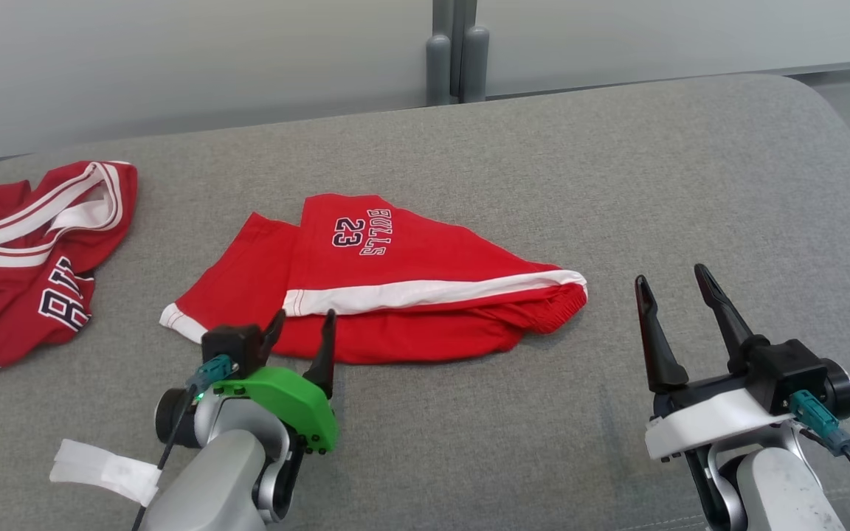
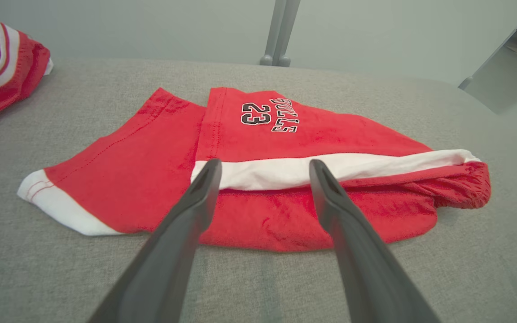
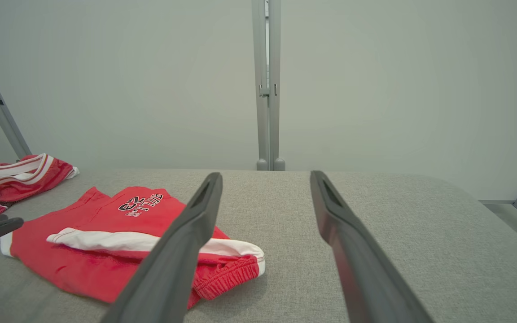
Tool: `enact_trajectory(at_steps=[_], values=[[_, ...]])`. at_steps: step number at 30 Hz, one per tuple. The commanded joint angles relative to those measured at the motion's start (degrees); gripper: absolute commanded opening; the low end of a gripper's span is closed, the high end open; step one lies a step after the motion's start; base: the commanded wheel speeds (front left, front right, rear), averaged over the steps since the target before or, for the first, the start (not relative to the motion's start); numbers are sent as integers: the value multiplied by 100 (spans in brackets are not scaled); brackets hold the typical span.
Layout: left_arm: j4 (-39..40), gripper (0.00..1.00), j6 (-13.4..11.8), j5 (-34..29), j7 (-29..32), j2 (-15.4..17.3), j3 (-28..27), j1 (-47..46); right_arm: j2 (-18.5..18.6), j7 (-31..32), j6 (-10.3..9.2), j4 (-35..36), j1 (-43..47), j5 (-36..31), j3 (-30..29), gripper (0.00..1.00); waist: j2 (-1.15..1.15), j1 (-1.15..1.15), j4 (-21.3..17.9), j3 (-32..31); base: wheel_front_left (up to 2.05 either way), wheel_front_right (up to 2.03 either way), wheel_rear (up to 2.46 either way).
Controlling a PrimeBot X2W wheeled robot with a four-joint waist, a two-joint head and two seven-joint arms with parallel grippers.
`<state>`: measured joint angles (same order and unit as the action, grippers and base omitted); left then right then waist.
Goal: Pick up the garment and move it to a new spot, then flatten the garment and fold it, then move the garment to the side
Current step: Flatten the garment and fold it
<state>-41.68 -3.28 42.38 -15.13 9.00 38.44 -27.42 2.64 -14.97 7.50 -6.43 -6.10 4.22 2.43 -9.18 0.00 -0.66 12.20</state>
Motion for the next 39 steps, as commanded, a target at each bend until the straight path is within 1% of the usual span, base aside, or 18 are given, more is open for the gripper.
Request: enact_trajectory(at_steps=[1,3,8,14,17,22,23,24,25,26,28,30,35,39], values=[[-87,100,31,32,1,26,-34,39,20,-11,-2,9,9,-40,-2,100,1,0,-87,73,0,0,0],[-359,100,55,12,1,31,-97,-121,19,-11,-2,34,-58,-49,46,100,1,0,-187,172,0,0,0],[-978,100,140,218,1,6,-451,-475,17,-11,-2,70,-185,-133,89,100,1,0,-450,495,0,0,0],[-1708,100,215,402,8,-12,-730,-878,19,-11,-2,102,-329,-173,117,100,1,0,-724,810,0,0,0],[-1957,100,278,451,6,-8,-818,-983,17,-11,-2,119,-354,-169,112,100,1,0,-801,893,0,0,0],[-2094,100,422,416,3,-87,-942,-1061,18,-11,-2,136,-318,-196,56,100,1,0,-817,936,0,0,0],[-2106,91,437,392,3,-105,-955,-1064,18,-11,-2,134,-306,-196,42,100,1,0,-805,932,0,0,0],[-2123,61,461,369,3,-125,-963,-1054,17,-11,-2,124,-302,-195,36,100,1,0,-791,924,0,0,0],[-2135,44,490,341,3,-144,-968,-1043,14,-11,-2,112,-304,-190,44,100,1,0,-780,914,0,0,0],[-2147,31,512,320,3,-164,-975,-1031,15,-11,-2,104,-309,-182,60,100,1,0,-770,904,0,0,0],[-2152,9,574,271,2,-209,-976,-1021,20,-11,-2,93,-326,-168,81,100,1,0,-740,879,0,0,0],[-2074,0,580,223,2,-212,-1051,-1039,19,-11,-2,93,-329,-157,85,100,1,0,-704,857,0,0,0],[-1776,0,633,43,2,-268,-1197,-936,19,-11,-2,107,-252,-169,11,100,1,0,-531,808,0,0,0],[-1392,0,678,-116,2,-293,-1376,-663,19,-11,-2,117,-164,-142,-48,100,1,0,-360,739,0,0,0]])
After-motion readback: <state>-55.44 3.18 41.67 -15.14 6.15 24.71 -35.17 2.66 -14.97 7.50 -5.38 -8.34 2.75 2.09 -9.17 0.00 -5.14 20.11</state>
